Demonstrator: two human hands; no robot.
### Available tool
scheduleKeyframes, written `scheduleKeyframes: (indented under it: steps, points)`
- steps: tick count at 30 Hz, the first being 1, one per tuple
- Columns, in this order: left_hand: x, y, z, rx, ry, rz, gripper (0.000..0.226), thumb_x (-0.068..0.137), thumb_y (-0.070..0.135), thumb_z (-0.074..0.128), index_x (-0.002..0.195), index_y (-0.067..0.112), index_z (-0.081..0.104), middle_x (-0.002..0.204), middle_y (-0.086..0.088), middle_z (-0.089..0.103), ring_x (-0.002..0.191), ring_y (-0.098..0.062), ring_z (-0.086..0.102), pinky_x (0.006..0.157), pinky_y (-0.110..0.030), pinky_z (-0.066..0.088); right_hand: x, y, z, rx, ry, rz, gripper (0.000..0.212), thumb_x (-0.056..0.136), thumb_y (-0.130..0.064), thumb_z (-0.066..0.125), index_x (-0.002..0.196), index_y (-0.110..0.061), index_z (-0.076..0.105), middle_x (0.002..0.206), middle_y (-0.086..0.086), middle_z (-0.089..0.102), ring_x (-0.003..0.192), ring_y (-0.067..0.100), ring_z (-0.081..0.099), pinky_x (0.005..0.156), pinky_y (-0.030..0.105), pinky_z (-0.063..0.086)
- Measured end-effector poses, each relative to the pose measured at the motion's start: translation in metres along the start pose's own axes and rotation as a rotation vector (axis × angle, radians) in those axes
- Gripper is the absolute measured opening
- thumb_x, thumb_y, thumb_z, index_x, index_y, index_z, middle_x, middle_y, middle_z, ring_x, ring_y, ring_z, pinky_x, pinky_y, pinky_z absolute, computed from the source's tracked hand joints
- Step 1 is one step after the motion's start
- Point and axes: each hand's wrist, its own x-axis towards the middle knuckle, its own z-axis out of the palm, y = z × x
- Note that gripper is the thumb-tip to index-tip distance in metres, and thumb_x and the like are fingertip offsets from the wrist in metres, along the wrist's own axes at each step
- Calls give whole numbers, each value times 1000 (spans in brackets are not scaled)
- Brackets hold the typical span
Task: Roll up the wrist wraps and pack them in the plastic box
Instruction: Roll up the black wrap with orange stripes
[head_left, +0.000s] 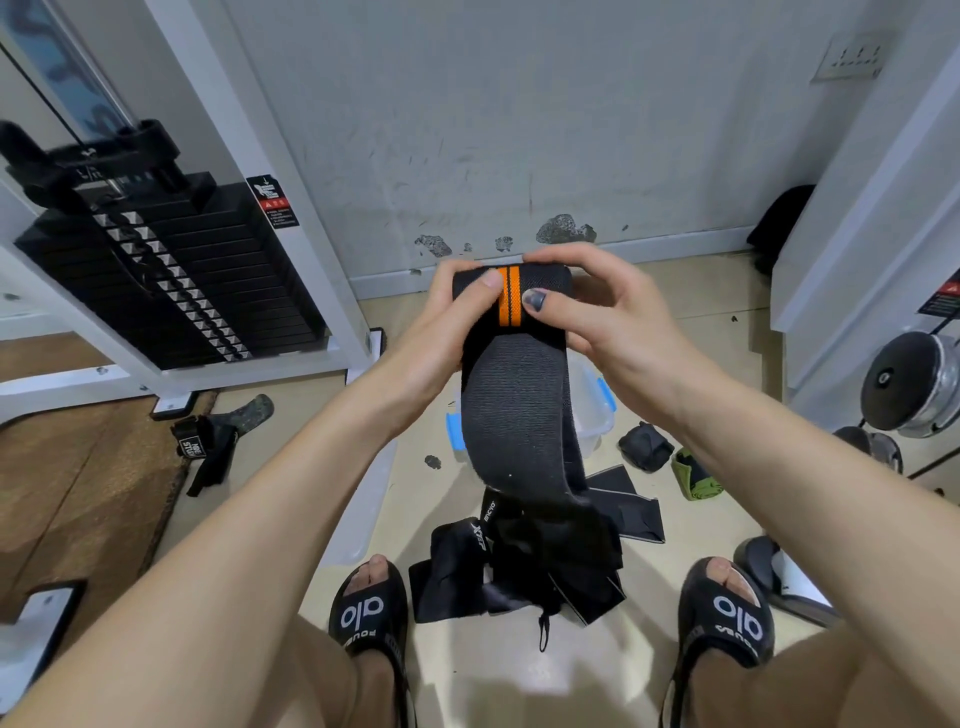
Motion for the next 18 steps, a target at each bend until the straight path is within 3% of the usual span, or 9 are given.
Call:
scheduleKeyframes:
  steps: [3, 5, 8, 10, 12, 15, 18]
  points:
    - [0, 0, 2, 27, 17, -42, 32, 100, 56, 49, 113, 27, 53, 95, 12, 72, 96, -17, 71, 97, -50, 54, -3, 1, 0, -82, 15, -57, 30, 84, -10, 77, 110, -24, 73, 98, 9, 70, 94, 20, 66, 95, 52, 55]
    - [0, 2, 4, -31, 25, -36, 31, 96, 49, 56, 112, 22, 54, 88, 10, 70, 89, -17, 65, 85, -45, 52, -5, 1, -1, -148, 21, -87, 33, 86, -5, 77, 112, -23, 72, 103, 8, 70, 94, 17, 66, 93, 47, 57]
    - [-1, 2, 5, -51, -2, -4, 21, 105, 31, 56, 119, 17, 50, 96, 0, 65, 90, -19, 59, 76, -35, 45, -5, -3, -6, -143, 4, 5, 36, 88, -10, 77, 119, -25, 69, 115, 13, 69, 98, 17, 68, 85, 43, 62]
    - [-2, 3, 3, -33, -50, 31, 14, 107, 21, 54, 120, 17, 48, 100, -5, 62, 88, -18, 60, 72, -29, 48, -5, -6, -8, -141, -13, 91, 29, 95, -19, 72, 123, -24, 67, 110, 16, 68, 88, 11, 68, 71, 34, 61]
    - [-3, 4, 0, -31, -85, 69, 14, 105, 19, 58, 117, 20, 50, 102, -10, 60, 89, -21, 61, 75, -31, 50, -5, -7, -7, -133, -6, 96, 21, 100, -21, 66, 120, -17, 68, 97, 9, 66, 74, 7, 65, 63, 28, 56]
    - [-4, 4, -1, -26, -77, 83, 16, 103, 18, 58, 116, 24, 51, 105, -11, 59, 92, -21, 59, 78, -35, 48, -3, -3, -6, -84, 4, 49, 22, 98, -16, 69, 119, -9, 69, 100, 10, 69, 86, 15, 69, 71, 33, 57]
    - [-4, 3, 5, -18, -31, 23, 24, 100, 39, 56, 121, 29, 49, 112, -5, 64, 97, -15, 66, 88, -37, 52, -1, -1, -6, -118, 28, -24, 24, 86, -21, 78, 109, -24, 76, 109, 15, 70, 101, 27, 69, 91, 50, 60]
